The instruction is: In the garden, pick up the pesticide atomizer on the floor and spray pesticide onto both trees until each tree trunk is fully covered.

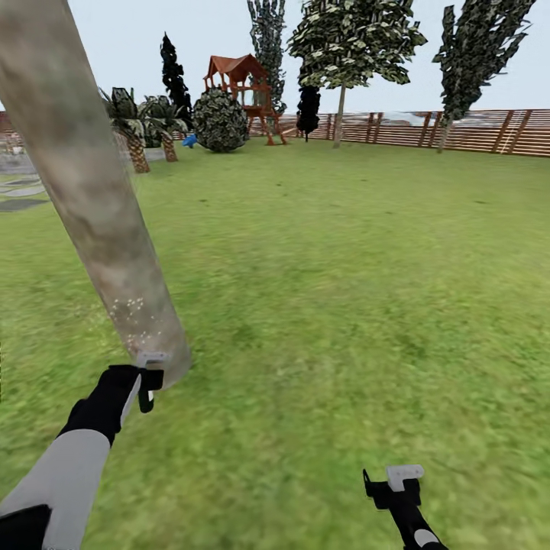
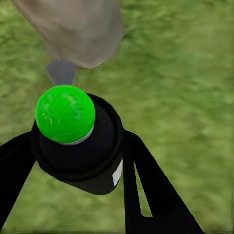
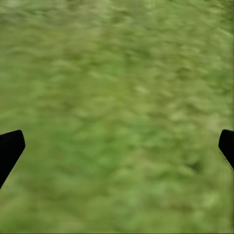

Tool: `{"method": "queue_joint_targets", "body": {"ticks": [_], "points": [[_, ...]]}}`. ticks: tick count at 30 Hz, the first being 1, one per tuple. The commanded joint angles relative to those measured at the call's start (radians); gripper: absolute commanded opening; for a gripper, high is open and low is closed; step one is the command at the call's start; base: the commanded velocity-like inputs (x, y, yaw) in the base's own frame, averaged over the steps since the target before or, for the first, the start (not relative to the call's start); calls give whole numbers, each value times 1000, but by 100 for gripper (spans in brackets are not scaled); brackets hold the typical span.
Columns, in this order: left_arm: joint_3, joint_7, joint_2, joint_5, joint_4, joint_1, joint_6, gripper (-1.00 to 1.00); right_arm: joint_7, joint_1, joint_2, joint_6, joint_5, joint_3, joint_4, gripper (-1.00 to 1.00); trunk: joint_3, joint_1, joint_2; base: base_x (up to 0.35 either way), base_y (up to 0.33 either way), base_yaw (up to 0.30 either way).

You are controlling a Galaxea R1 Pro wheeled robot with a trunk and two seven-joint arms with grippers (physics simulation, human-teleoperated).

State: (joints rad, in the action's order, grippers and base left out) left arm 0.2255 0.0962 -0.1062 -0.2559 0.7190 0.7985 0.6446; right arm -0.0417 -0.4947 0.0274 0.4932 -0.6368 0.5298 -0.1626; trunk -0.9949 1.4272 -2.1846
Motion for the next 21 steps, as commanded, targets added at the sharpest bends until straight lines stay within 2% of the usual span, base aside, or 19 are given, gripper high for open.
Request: {"method": "queue_joint_targets", "body": {"ticks": [1,2,4,9,14,17,21], "points": [[17,10,0,-10,-2,1,2,-100,-4,-1,0,4,-11,6,2,100,-1,0,0,244,-176,214],[42,11,0,-10,-5,1,-3,-100,-4,-1,0,4,-11,6,2,100,-1,0,0,244,-175,245],[60,11,0,-12,-7,1,-16,-100,-4,-1,0,4,-11,6,2,100,-2,0,0,232,-154,259],[59,11,11,-14,-9,-12,-30,-100,-4,-1,0,4,-11,6,3,100,-4,0,0,71,-26,266],[58,11,14,-13,-10,-43,-92,-100,-4,-1,0,4,-11,6,2,100,-6,0,0,3,-1,267],[58,11,37,-13,-41,-52,-133,-100,-4,-1,-1,4,-11,6,3,100,-7,0,0,0,0,267],[58,10,46,-16,-62,-53,-172,-100,-4,-1,0,4,-11,6,2,100,-8,0,0,0,0,154]]}}
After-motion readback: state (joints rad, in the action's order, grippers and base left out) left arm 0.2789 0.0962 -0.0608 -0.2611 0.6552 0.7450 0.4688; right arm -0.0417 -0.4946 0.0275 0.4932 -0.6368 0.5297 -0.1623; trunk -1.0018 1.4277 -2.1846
